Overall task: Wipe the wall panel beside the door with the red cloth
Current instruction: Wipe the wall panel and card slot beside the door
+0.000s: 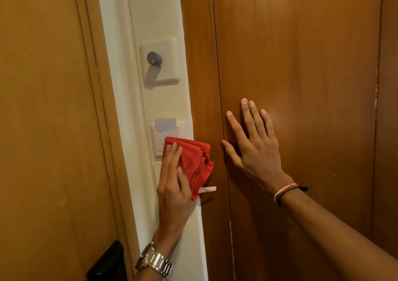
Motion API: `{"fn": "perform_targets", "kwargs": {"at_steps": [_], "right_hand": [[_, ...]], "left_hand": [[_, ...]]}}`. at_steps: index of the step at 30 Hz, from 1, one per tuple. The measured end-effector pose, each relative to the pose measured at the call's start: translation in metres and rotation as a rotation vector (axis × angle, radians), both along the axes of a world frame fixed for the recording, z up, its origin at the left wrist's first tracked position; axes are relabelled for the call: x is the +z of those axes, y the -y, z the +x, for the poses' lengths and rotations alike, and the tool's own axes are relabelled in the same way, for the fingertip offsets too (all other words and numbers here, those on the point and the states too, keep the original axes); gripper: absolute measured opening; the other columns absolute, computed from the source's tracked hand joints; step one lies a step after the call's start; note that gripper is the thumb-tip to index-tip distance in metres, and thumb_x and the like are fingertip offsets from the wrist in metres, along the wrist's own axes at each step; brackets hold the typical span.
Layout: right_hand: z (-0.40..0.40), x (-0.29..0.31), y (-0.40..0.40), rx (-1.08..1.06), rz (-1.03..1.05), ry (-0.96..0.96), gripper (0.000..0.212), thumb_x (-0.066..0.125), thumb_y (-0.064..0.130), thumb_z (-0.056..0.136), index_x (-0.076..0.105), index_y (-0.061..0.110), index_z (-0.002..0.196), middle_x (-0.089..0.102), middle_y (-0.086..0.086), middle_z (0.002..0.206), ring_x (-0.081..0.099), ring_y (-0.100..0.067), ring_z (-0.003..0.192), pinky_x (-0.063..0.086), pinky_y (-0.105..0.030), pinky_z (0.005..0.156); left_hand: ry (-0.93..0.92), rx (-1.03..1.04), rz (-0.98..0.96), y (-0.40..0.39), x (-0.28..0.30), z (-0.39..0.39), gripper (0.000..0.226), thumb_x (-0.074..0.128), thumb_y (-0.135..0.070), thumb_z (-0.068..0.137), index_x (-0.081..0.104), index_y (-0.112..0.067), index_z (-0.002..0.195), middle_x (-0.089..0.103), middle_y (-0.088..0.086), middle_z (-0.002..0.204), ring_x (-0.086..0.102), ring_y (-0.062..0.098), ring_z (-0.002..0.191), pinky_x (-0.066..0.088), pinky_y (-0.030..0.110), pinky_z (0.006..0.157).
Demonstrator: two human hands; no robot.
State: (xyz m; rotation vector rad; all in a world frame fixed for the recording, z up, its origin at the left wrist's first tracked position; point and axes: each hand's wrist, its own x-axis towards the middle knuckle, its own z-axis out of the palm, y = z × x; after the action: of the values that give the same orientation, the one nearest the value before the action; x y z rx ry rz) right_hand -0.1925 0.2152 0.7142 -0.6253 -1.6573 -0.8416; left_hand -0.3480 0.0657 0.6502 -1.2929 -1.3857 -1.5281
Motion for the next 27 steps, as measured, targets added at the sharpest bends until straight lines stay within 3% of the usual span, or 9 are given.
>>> {"fn": "perform_targets", "kwargs": {"at_steps": [3,5,7,13,14,17,22,25,27], "right_hand": [[0.002,0.001,0.006,0.015,-0.034,0.010,0.069,0.042,0.055,0.104,0.034,0.017,0.162,0.023,-0.021,0.172,0.021,-0.035,0.161,0.021,-0.052,0.131],[0.005,0.001,0.010,0.021,-0.053,0.030,0.070,0.043,0.054,0.104,0.034,0.017,0.162,0.022,-0.022,0.172,0.020,-0.035,0.161,0.019,-0.051,0.131],[0.009,-0.002,0.013,0.027,-0.082,0.066,0.070,0.044,0.052,0.104,0.033,0.016,0.162,0.020,-0.022,0.172,0.018,-0.034,0.162,0.016,-0.050,0.132],[0.022,-0.013,0.032,0.164,-0.255,0.168,0.073,0.036,0.057,0.104,0.034,0.014,0.162,0.019,-0.018,0.173,0.015,-0.029,0.162,0.016,-0.044,0.132],[0.026,-0.014,0.037,0.229,-0.307,0.171,0.075,0.036,0.060,0.103,0.034,0.014,0.162,0.020,-0.015,0.173,0.015,-0.026,0.162,0.015,-0.042,0.131],[0.041,-0.018,0.050,0.416,-0.492,0.142,0.084,0.034,0.071,0.096,0.035,0.017,0.161,0.026,-0.008,0.172,0.017,-0.017,0.161,0.018,-0.035,0.129],[0.083,-0.026,0.062,0.655,-0.732,0.030,0.096,0.055,0.081,0.081,0.033,0.027,0.158,0.052,0.004,0.154,0.052,-0.008,0.139,0.047,-0.031,0.117],[0.109,-0.030,0.064,0.864,-0.816,-0.122,0.098,0.078,0.066,0.074,0.035,0.031,0.154,0.061,0.032,0.129,0.066,0.004,0.118,0.059,-0.025,0.102],[0.128,-0.035,0.063,0.968,-0.865,-0.232,0.101,0.089,0.051,0.069,0.037,0.030,0.152,0.064,0.036,0.125,0.070,-0.001,0.115,0.062,-0.028,0.095]], "left_hand": [[0.164,0.035,0.092,0.009,0.015,-0.004,0.040,0.064,-0.007,0.096,0.056,-0.007,0.135,0.055,0.016,0.139,0.055,0.020,0.128,0.051,0.018,0.103],[0.273,-0.006,0.104,0.015,0.024,-0.003,0.041,0.070,-0.010,0.092,0.059,-0.009,0.132,0.059,0.015,0.133,0.058,0.014,0.118,0.048,0.001,0.090],[0.300,-0.023,0.062,0.016,0.026,0.000,0.042,0.070,-0.013,0.092,0.061,-0.010,0.132,0.065,0.013,0.130,0.060,0.010,0.114,0.046,-0.003,0.084],[0.369,-0.093,-0.015,0.019,0.036,0.016,0.051,0.075,-0.014,0.088,0.059,-0.013,0.136,0.067,0.009,0.129,0.064,0.022,0.117,0.060,0.040,0.092],[0.368,-0.140,-0.028,0.019,0.037,0.022,0.051,0.075,-0.013,0.088,0.059,-0.013,0.136,0.066,0.007,0.130,0.063,0.023,0.120,0.060,0.039,0.094],[0.364,-0.308,-0.047,0.018,0.039,0.042,0.048,0.074,-0.016,0.088,0.061,-0.015,0.134,0.066,-0.002,0.126,0.062,0.012,0.115,0.055,0.013,0.089],[0.441,-0.698,-0.160,0.013,0.043,0.085,0.035,0.076,-0.021,0.088,0.068,-0.018,0.122,0.072,0.000,0.117,0.067,0.014,0.111,0.060,0.025,0.086],[0.482,-0.965,-0.196,0.010,0.041,0.106,0.034,0.077,-0.017,0.087,0.067,-0.017,0.119,0.072,0.006,0.118,0.069,0.018,0.111,0.057,0.019,0.084],[0.546,-1.099,-0.238,0.006,0.035,0.118,0.034,0.077,-0.019,0.085,0.066,-0.021,0.117,0.073,0.006,0.117,0.071,0.015,0.108,0.057,0.020,0.083]]}}
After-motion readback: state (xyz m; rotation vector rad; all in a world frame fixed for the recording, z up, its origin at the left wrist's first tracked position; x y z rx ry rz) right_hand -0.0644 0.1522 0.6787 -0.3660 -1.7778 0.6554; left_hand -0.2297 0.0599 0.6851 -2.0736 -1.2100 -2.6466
